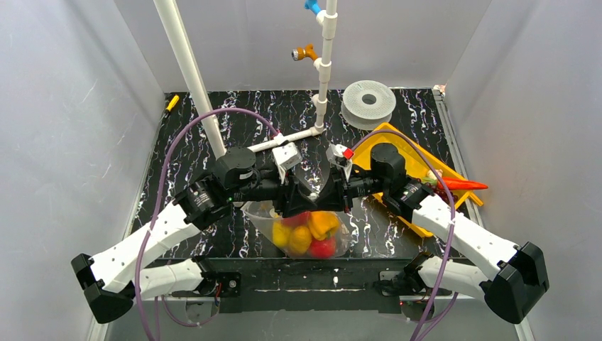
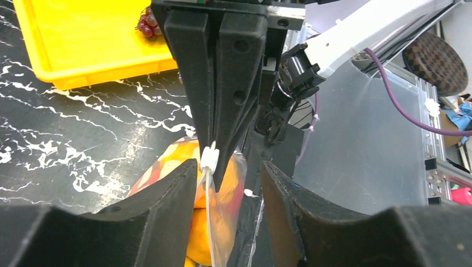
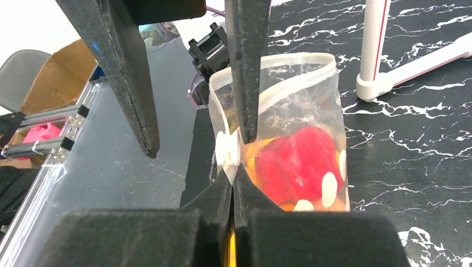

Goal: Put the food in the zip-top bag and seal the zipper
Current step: Zip the zipper food storage bag at the center of the board.

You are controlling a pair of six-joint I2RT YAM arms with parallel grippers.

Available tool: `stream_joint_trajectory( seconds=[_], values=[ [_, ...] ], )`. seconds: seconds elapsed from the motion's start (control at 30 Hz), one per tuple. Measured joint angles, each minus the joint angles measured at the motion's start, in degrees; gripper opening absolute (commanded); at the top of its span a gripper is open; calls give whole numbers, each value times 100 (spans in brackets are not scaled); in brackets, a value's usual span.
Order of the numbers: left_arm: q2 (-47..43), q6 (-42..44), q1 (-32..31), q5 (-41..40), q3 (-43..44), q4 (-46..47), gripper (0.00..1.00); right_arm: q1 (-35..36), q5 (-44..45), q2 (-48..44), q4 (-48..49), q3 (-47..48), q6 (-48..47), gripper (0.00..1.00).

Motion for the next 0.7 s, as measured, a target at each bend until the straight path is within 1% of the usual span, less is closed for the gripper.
stream_joint_trajectory(
  seconds=[0.07,0.17,0.2,0.27,0.4,0.47,0.5,0.57,0.6,0.63,0.67,0.7],
  values=[
    [28,-42,0,69,-4,75,37,-2,-19,-2,-50,0,-30,1],
    [99,-97,0,108,-13,174,26,-2,-45,-2,-71,0,-42,1],
    [129,-100,2,125,-13,185,23,-2,-53,-2,-74,0,-42,1],
    [200,-117,12,161,-13,191,21,-2,-59,-4,-82,2,-44,1],
    [309,-114,17,207,-13,179,14,-2,-55,-15,-123,0,-52,1],
    [320,-104,21,207,-13,168,4,-2,-47,-26,-152,0,-57,1],
    [319,-96,22,204,-13,162,0,-2,-41,-28,-166,2,-59,1],
    [318,-76,22,179,-13,153,0,-2,-28,-31,-188,2,-61,1],
    [315,-58,22,154,-13,152,0,-2,-5,-31,-195,2,-62,3],
    [307,-49,22,110,-13,152,0,-2,35,-33,-196,2,-62,7],
    [298,-38,24,68,-17,152,0,-2,96,-40,-196,2,-57,13],
    [283,-26,29,29,-23,160,0,-1,158,-51,-196,2,-49,20]
  ],
)
